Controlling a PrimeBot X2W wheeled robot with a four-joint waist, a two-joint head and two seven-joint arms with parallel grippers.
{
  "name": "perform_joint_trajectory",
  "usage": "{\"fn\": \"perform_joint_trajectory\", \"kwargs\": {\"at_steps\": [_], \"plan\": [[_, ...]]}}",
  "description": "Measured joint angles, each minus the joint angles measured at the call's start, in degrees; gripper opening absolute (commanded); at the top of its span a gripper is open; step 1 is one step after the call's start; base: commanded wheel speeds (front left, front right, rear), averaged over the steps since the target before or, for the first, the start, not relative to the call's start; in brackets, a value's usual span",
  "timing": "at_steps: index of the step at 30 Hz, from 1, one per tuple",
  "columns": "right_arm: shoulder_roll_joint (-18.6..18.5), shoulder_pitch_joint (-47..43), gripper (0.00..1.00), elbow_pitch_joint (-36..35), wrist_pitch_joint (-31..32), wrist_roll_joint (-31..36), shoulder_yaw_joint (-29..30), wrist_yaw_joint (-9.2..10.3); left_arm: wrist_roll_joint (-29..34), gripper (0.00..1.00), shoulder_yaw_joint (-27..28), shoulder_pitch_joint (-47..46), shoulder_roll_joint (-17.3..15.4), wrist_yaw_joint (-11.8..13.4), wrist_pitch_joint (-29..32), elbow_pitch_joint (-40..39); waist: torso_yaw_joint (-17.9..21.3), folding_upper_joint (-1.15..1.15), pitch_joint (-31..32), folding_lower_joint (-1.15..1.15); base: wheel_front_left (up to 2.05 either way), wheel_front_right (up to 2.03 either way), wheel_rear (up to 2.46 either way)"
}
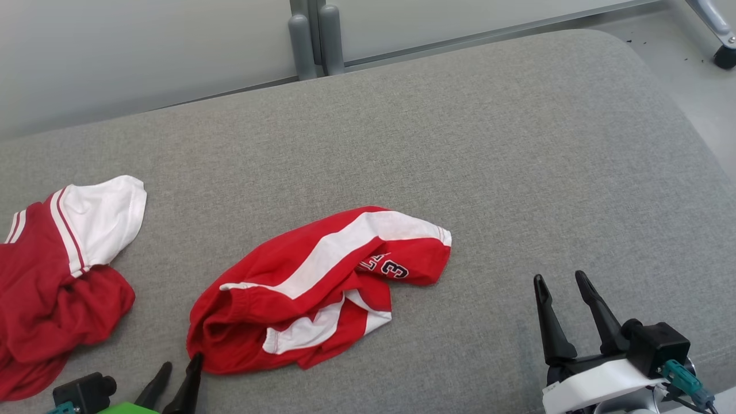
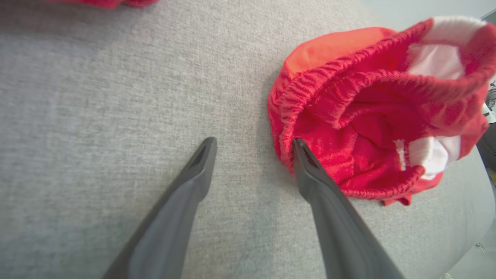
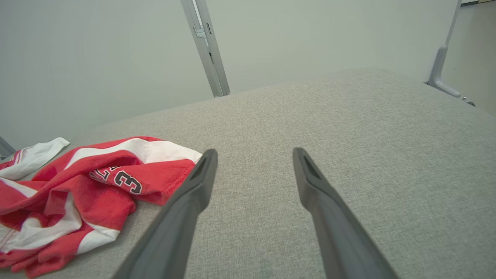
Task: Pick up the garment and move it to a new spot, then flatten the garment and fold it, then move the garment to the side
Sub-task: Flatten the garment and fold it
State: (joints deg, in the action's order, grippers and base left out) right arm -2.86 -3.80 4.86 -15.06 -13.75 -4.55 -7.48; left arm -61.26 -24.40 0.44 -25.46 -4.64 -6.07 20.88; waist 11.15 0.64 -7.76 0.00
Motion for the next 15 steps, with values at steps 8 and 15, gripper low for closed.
{"fn": "perform_joint_trajectory", "kwargs": {"at_steps": [8,15], "plan": [[0.00,-0.88,1.00,-0.10,0.00,0.05,0.51,0.00,0.19,1.00,2.69,4.31,-1.03,8.73,-1.04,-12.02,-0.04,0.00,0.80,0.00,0.00,0.00,0.00],[0.01,-1.71,1.00,-0.30,0.00,0.71,0.78,0.00,1.60,1.00,4.44,6.95,-5.14,14.58,0.20,-28.14,-1.07,0.00,1.36,0.00,0.00,0.00,0.00]]}}
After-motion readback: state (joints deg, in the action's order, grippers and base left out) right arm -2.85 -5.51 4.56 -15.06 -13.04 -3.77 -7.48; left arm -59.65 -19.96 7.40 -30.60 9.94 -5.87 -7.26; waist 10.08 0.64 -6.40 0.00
